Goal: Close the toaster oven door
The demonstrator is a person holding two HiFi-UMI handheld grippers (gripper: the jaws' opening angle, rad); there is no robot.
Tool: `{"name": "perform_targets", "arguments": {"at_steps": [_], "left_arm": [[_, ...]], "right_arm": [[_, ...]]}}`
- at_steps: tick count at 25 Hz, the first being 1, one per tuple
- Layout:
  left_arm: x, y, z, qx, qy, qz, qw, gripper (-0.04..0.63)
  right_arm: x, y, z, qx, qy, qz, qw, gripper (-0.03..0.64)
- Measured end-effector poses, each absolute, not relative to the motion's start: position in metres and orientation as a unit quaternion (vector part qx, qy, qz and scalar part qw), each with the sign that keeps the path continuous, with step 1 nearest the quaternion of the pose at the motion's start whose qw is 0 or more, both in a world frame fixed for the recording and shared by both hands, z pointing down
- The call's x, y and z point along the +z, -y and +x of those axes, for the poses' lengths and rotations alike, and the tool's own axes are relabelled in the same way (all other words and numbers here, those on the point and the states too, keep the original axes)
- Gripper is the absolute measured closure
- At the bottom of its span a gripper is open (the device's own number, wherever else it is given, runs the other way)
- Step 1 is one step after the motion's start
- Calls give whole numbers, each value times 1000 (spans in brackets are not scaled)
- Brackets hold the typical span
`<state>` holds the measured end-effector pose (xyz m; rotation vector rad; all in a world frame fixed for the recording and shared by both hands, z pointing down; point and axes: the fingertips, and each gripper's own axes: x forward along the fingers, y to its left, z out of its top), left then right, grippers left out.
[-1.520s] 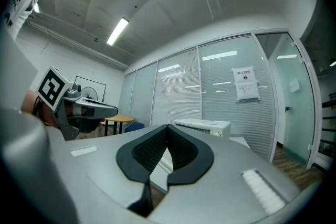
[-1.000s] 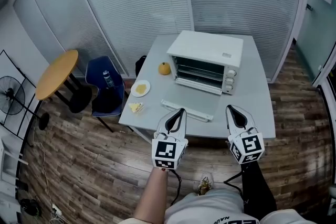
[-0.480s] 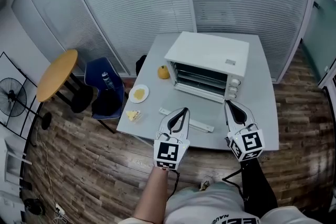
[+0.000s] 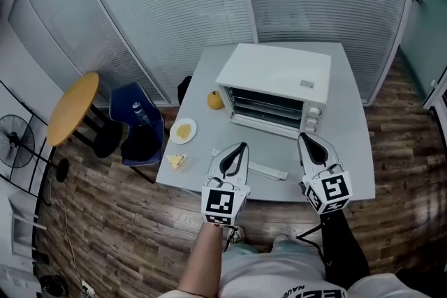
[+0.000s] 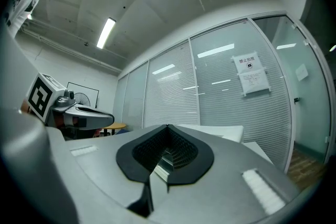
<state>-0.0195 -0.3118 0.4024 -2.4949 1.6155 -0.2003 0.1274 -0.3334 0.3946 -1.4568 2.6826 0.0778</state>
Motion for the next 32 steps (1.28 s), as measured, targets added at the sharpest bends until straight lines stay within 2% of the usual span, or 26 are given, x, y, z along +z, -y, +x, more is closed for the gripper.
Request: {"name": "perform_targets", "arguments": {"at_steps": [12, 22, 32], "left_arm": [[435, 371, -45, -96, -456, -882, 70, 541], [455, 406, -83, -103, -376, -919, 66, 541], [508, 401, -87, -136, -325, -936, 17, 541]], "right_arm": [[416, 355, 106, 15, -822, -569, 7, 614], [442, 361, 53, 0, -774, -633, -20, 614], [489, 367, 28, -39, -768, -637, -61, 614]]}}
